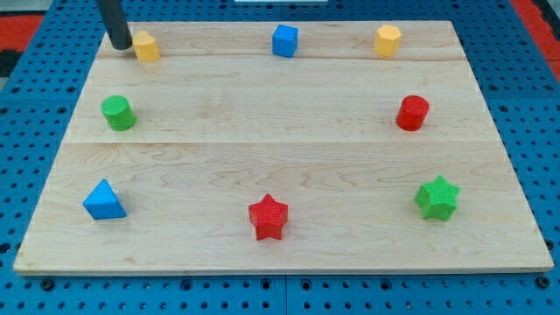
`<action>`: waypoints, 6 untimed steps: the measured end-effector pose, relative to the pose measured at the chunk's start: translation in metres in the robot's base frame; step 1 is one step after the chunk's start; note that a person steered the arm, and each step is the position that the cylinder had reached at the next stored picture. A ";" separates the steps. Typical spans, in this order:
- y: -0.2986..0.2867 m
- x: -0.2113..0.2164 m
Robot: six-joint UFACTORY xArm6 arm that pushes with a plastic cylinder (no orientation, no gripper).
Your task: Push the yellow heart right a bit
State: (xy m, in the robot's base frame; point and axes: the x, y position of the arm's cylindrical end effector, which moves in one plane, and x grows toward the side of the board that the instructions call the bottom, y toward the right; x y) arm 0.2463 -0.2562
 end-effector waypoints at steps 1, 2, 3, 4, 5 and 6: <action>0.001 0.013; 0.004 0.023; 0.020 0.023; 0.034 0.022; 0.051 0.018; 0.061 0.015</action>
